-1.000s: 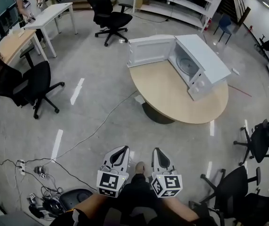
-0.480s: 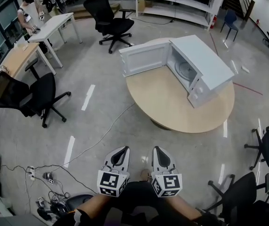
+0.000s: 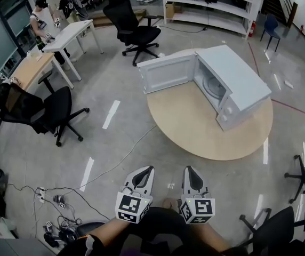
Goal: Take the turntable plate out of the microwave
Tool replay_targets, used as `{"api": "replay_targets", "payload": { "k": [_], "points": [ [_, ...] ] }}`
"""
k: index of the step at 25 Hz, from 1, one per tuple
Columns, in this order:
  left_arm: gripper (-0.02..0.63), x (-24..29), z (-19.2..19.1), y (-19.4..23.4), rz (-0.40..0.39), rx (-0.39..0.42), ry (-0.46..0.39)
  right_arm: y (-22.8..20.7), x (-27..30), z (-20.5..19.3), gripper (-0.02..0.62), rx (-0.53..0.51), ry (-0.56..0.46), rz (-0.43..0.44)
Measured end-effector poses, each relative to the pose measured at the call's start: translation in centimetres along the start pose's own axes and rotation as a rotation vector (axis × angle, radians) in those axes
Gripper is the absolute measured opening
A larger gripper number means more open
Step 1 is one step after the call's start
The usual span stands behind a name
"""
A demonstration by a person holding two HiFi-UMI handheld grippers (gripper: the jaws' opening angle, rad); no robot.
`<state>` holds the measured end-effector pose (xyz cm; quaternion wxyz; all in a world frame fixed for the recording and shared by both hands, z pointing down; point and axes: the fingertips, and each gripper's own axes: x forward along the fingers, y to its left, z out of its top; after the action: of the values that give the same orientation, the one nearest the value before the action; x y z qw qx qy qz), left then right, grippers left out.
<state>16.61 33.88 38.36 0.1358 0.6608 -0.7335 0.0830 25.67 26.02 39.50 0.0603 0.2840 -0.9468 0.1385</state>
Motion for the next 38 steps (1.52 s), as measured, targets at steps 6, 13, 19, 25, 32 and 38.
{"api": "replay_targets", "payload": {
  "k": [6,13,19,25,32,38],
  "points": [
    [0.046,1.4,-0.1,0.3,-0.021,-0.002,0.003,-0.2,0.9,0.0,0.017,-0.001,-0.003,-0.007],
    [0.046,4.6,0.9,3.2,-0.093,-0.007,-0.018,-0.6,4.1,0.6,0.017,-0.016,-0.015,-0.089],
    [0.047,7.4,2.9,6.0,-0.17,-0.001,-0.036,-0.1,7.1,2.1,0.017,-0.042,-0.022,-0.157],
    [0.046,10.1,3.7,10.0,-0.239,-0.012,-0.042,0.5,11.2,3.0,0.017,-0.038,-0.024,-0.233],
    [0.046,11.6,4.6,14.8,-0.281,-0.015,-0.049,2.0,15.6,3.5,0.017,-0.026,-0.017,-0.286],
    [0.046,12.0,4.5,19.6,-0.301,-0.024,-0.049,5.1,19.7,3.2,0.017,-0.043,0.004,-0.294]
  ]
}}
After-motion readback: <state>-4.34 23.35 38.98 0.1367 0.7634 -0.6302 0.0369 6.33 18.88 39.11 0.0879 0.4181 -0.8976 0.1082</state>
